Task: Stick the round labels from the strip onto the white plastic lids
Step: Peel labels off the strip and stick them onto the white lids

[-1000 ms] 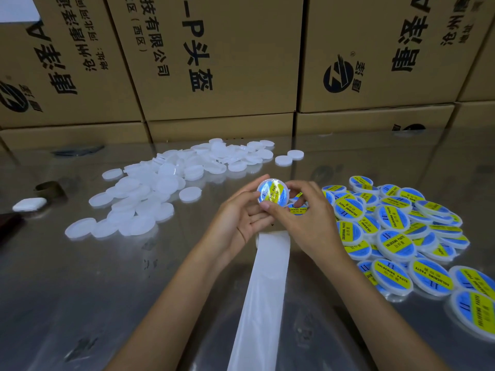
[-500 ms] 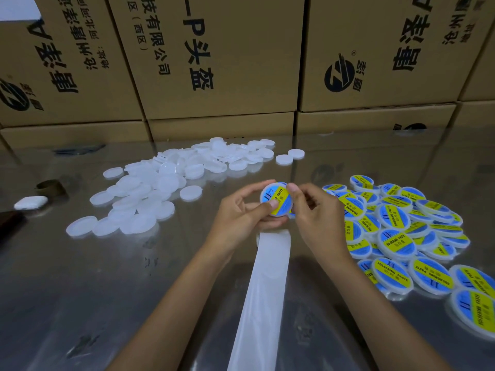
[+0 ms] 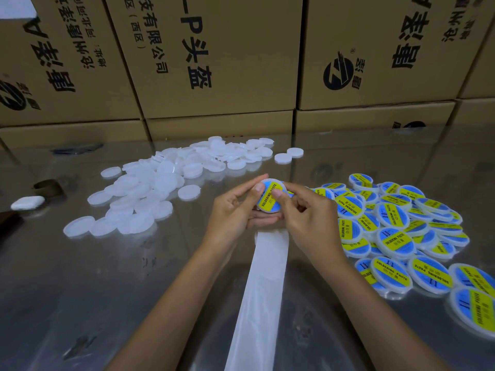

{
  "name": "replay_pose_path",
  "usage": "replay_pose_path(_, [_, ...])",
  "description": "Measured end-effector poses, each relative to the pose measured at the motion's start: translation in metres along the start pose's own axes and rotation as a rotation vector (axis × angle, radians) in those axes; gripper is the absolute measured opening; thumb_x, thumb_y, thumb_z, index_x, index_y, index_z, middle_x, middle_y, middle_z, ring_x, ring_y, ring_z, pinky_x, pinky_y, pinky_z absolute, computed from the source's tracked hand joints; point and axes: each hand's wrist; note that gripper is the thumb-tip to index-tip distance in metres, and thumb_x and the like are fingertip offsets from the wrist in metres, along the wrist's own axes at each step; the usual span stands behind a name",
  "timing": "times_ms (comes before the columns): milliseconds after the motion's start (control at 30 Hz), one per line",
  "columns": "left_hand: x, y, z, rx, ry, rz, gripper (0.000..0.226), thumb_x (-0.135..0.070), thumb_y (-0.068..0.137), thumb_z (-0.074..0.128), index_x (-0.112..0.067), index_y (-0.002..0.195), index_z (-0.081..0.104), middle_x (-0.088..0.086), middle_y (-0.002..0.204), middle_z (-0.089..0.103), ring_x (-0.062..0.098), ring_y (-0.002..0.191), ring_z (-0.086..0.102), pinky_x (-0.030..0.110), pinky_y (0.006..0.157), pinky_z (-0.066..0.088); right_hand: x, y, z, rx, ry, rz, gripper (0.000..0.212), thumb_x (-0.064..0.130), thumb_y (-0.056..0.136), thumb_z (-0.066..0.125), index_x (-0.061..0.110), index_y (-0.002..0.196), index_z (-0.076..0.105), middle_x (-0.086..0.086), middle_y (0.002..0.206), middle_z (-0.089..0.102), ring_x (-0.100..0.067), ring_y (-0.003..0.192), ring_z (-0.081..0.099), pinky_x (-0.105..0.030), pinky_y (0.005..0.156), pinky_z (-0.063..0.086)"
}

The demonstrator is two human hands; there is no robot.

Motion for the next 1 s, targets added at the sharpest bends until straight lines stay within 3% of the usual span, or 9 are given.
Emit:
replay_pose_path(133, [0.0,0.002,0.0,0.091,0.129,0.024,0.035,-0.014,0.097,0.064,-0.024,0.131,0.062,0.016,0.096,0.077,0.032,0.082,0.076,0.031,0.07,0.061,-0.003,0.002,-0.003,-0.07,0.022,0.064,0.016,0.024,0.096,0.063,0.017,0.087,0.075,-0.009,0.065,0.066,-0.029,0.061,0.059,-0.041,0.057,0.045])
replay_pose_path(233, [-0.003,0.004,-0.005,0.117,0.23,0.054,0.049,-0.003,0.094,0.065,-0.027,0.136,0.058,0.019,0.091,0.076,0.03,0.075,0.074,0.034,0.064,0.06,-0.003,0.003,-0.003,-0.018,0.054,0.094,0.017,0.021,0.096,0.062,0.014,0.089,0.076,-0.008,0.066,0.068,-0.022,0.056,0.055,-0.041,0.057,0.045])
replay_pose_path(367, [-0.006,0.003,-0.01,0.074,0.245,0.078,0.035,-0.003,0.09,0.072,-0.021,0.12,0.068,0.016,0.087,0.077,0.032,0.067,0.074,0.031,0.059,0.059,0.001,0.003,-0.002,0.084,0.131,0.106,0.02,0.018,0.099,0.057,0.026,0.093,0.075,0.004,0.059,0.063,-0.008,0.053,0.05,-0.029,0.052,0.042])
replay_pose_path(433, [-0.006,0.003,-0.011,0.005,0.235,0.089,0.026,-0.005,0.089,0.073,-0.015,0.111,0.066,0.016,0.081,0.076,0.032,0.062,0.074,0.029,0.054,0.057,0.002,0.002,0.0,0.151,0.152,0.114,0.016,0.023,0.098,0.059,0.03,0.102,0.073,-0.002,0.061,0.059,-0.007,0.057,0.046,-0.024,0.056,0.04])
replay_pose_path(533, [-0.005,0.004,-0.012,-0.078,0.224,0.113,0.016,-0.01,0.09,0.073,-0.008,0.1,0.061,0.013,0.075,0.076,0.025,0.056,0.071,0.029,0.049,0.055,0.004,0.0,0.002,0.231,0.175,0.153,0.028,0.026,0.087,0.074,0.022,0.115,0.071,-0.001,0.061,0.046,-0.007,0.059,0.039,-0.017,0.056,0.037])
replay_pose_path(667, [-0.004,0.005,-0.012,-0.122,0.23,0.138,0.014,-0.016,0.095,0.068,-0.006,0.091,0.059,0.005,0.066,0.074,0.017,0.051,0.068,0.024,0.045,0.053,0.008,0.0,0.003,0.26,0.209,0.136,0.031,0.017,0.081,0.079,0.019,0.111,0.071,-0.001,0.06,0.042,-0.008,0.056,0.036,-0.012,0.052,0.035])
replay_pose_path(833, [-0.002,0.005,-0.011,0.021,0.202,0.058,0.016,-0.01,0.099,0.06,-0.008,0.115,0.058,0.014,0.09,0.076,0.026,0.067,0.072,0.032,0.058,0.06,0.003,0.003,-0.001,0.165,0.172,0.116,0.019,0.013,0.089,0.071,0.023,0.104,0.071,-0.004,0.056,0.04,-0.011,0.054,0.035,-0.025,0.053,0.033])
replay_pose_path(933, [0.0,0.006,-0.01,0.12,0.202,0.036,0.036,0.003,0.095,0.062,-0.011,0.127,0.056,0.021,0.106,0.073,0.028,0.082,0.072,0.036,0.07,0.061,-0.003,0.004,-0.001,0.085,0.155,0.117,0.016,0.011,0.093,0.065,0.024,0.101,0.073,0.01,0.049,0.038,-0.007,0.048,0.034,-0.016,0.049,0.03])
replay_pose_path(1000, [0.001,0.006,-0.01,0.144,0.209,0.037,0.045,0.007,0.089,0.067,-0.016,0.127,0.06,0.021,0.107,0.072,0.029,0.086,0.072,0.036,0.073,0.061,-0.004,0.004,-0.001,0.064,0.147,0.132,0.018,0.011,0.095,0.062,0.023,0.101,0.074,0.012,0.051,0.051,-0.006,0.049,0.043,-0.017,0.05,0.034])
Point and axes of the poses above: each hand's wrist, its own y-axis towards the middle knuckle, its own z-axis out of the palm, x = y × z
